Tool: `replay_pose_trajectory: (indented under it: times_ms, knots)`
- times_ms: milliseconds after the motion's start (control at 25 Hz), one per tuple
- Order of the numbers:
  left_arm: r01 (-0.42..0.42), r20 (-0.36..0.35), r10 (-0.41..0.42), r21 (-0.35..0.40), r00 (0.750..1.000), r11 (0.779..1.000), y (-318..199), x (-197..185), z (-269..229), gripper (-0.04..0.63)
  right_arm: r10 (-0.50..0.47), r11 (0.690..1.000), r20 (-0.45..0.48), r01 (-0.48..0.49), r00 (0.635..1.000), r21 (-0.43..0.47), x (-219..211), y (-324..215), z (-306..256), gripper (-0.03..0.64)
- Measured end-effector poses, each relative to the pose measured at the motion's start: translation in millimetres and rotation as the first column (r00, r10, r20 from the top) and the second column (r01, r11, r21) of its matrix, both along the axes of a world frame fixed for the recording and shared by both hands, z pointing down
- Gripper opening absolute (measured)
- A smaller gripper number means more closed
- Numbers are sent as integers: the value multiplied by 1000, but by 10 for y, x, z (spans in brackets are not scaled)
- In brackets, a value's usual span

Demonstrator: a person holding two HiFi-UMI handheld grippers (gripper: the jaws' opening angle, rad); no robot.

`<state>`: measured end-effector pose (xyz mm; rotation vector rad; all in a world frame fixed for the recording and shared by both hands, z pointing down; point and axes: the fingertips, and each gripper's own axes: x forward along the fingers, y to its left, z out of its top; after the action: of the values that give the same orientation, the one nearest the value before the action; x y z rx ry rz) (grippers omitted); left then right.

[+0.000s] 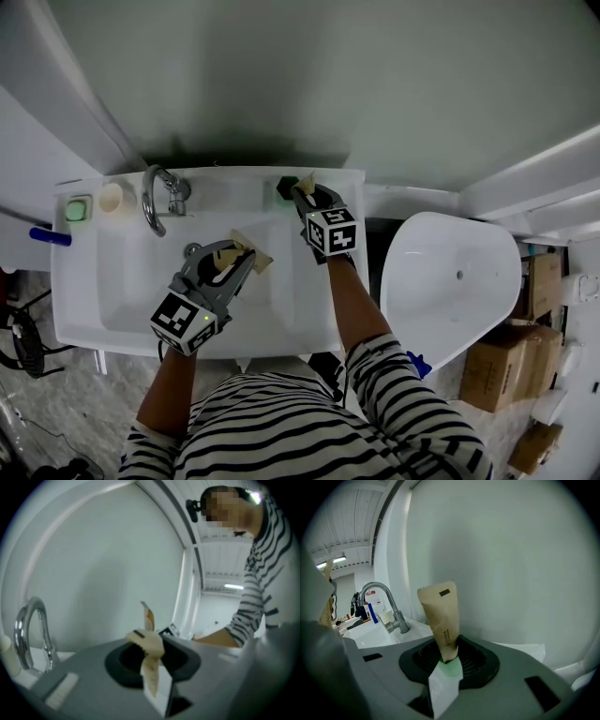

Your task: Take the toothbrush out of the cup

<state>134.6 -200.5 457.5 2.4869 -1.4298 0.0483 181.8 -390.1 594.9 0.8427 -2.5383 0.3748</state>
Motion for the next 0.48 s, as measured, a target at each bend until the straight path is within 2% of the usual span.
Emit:
replay_pose_trajectory:
  times_ms: [240, 480]
  knots:
    - [4, 10, -4, 4, 1000, 1000, 25, -2, -35, 84, 0, 1000, 5, 0, 1000, 15, -1, 17, -79, 52]
    - [5, 12, -5, 12, 1000, 1000, 57, -12, -46, 84, 17, 999, 43, -18, 999, 31, 35, 24, -232, 44]
